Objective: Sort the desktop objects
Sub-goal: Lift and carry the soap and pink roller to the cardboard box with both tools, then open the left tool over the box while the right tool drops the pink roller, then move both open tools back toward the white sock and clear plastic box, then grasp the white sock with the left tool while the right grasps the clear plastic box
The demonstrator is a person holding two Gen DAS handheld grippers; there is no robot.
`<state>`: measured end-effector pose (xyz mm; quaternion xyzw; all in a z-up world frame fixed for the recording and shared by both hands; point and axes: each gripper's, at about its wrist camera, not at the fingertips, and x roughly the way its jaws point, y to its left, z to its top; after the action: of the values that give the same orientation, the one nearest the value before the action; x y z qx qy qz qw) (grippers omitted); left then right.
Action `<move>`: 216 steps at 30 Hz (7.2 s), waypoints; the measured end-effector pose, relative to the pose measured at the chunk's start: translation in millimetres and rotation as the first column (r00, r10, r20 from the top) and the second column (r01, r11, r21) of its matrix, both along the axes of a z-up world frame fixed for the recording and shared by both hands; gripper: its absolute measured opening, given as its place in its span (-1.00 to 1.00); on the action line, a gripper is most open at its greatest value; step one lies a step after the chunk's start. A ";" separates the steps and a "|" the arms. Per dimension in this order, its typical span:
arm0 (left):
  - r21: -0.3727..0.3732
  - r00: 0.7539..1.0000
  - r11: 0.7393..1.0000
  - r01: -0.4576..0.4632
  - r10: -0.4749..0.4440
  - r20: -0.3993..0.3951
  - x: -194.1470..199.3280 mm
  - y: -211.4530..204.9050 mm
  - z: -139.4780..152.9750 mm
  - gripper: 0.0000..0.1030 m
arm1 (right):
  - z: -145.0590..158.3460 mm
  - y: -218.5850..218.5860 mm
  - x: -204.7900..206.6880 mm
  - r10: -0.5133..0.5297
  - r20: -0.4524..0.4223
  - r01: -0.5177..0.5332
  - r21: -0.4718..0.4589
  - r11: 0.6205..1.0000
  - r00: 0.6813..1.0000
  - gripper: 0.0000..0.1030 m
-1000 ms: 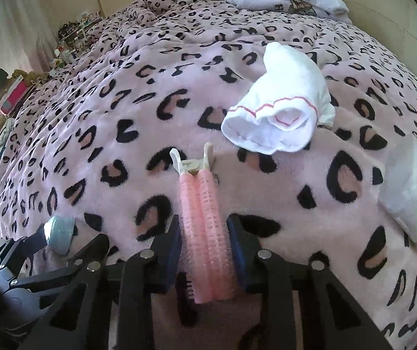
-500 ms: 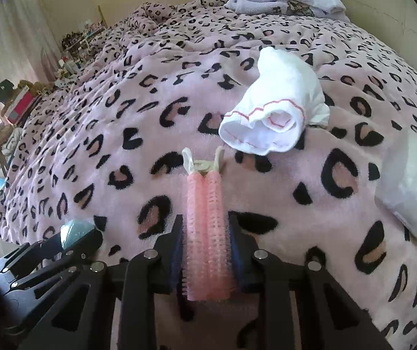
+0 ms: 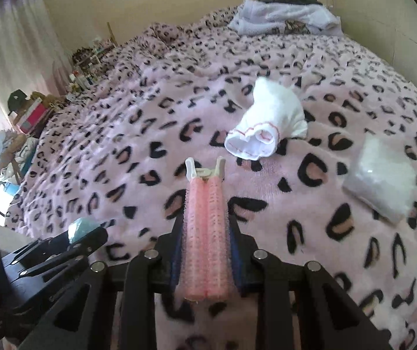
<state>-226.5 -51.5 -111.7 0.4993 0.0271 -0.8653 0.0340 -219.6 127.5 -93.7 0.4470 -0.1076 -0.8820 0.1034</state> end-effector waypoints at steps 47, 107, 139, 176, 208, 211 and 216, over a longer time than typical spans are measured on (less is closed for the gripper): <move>0.012 0.945 0.959 -0.283 0.281 -0.170 232.4 -168.6 225.6 -0.16 | 202.6 -205.3 172.5 0.344 -0.212 -0.344 0.037 0.938 0.915 -0.47; 0.097 0.929 0.925 -0.369 0.370 0.004 206.7 -227.8 128.8 -0.16 | 125.7 -304.9 111.8 0.531 0.045 -0.532 0.038 0.846 0.846 -0.45; 0.104 0.965 0.973 -0.205 0.219 -0.145 240.5 -131.5 188.2 0.78 | 179.1 -63.2 207.4 0.109 -0.166 -0.108 0.014 0.994 0.980 -0.04; -0.008 0.960 0.960 0.279 -0.279 -0.025 -30.7 146.3 65.0 0.99 | 38.8 177.8 70.6 -0.310 0.073 0.313 -0.042 0.949 0.948 0.16; -0.042 0.961 0.966 0.256 -0.250 0.123 -162.6 187.3 -63.6 0.99 | -53.4 195.7 -58.2 -0.326 0.246 0.382 -0.232 0.895 0.913 0.46; -0.056 0.962 0.965 0.255 -0.248 0.111 -162.0 189.8 -66.4 0.99 | -60.8 193.3 -59.3 -0.307 0.245 0.365 -0.248 0.897 0.920 0.56; -0.050 0.966 0.967 0.250 -0.246 0.079 -162.0 188.9 -65.7 0.98 | -59.2 189.9 -58.1 -0.293 0.211 0.340 -0.247 0.907 0.933 0.58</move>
<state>-388.5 137.4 -177.4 0.5285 -0.0629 -0.8446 -0.0587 -277.7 317.3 -152.9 0.4776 -0.3104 -0.8219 0.0109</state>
